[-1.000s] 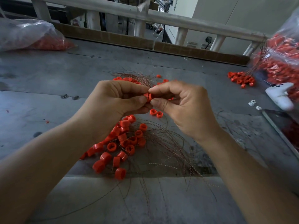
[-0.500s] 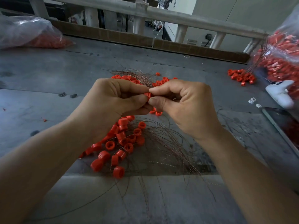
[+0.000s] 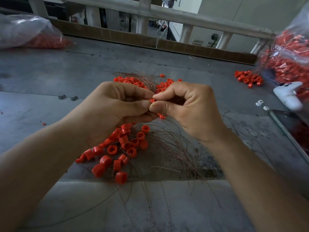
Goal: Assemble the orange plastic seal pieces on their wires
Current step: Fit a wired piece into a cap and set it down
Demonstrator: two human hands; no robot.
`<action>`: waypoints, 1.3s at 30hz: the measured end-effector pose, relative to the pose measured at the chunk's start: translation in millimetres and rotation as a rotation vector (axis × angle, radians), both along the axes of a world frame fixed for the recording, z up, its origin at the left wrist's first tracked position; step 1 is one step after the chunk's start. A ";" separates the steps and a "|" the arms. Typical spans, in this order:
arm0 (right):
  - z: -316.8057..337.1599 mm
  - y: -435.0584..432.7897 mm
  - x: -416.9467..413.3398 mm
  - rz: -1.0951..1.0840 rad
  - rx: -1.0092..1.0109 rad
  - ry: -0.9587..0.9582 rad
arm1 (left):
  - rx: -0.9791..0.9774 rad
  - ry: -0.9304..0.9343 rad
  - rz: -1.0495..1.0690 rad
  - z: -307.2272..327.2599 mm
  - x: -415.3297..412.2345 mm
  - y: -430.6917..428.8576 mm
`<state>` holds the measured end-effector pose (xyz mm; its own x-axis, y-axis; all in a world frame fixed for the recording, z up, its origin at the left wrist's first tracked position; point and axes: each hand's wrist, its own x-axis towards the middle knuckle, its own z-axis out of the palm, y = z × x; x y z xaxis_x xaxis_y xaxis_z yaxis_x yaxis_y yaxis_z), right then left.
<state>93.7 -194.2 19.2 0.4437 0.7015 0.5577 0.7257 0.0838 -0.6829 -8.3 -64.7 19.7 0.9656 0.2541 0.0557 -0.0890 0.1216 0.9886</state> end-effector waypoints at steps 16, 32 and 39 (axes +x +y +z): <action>3.4 0.1 -6.9 0.084 -0.276 -0.032 | 0.114 -0.050 -0.077 2.7 -4.2 -2.0; 5.0 -0.7 -12.7 0.191 -0.092 0.326 | 0.035 -0.088 -0.108 6.0 -6.4 0.0; 8.0 -0.7 -9.3 0.143 -0.052 0.374 | 0.125 -0.107 0.022 6.9 -5.4 6.9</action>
<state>84.4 -195.0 27.2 0.5055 0.7937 0.3383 0.4098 0.1241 -0.9037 -13.8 -57.7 26.6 0.9468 0.2599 0.1900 -0.1956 -0.0047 0.9807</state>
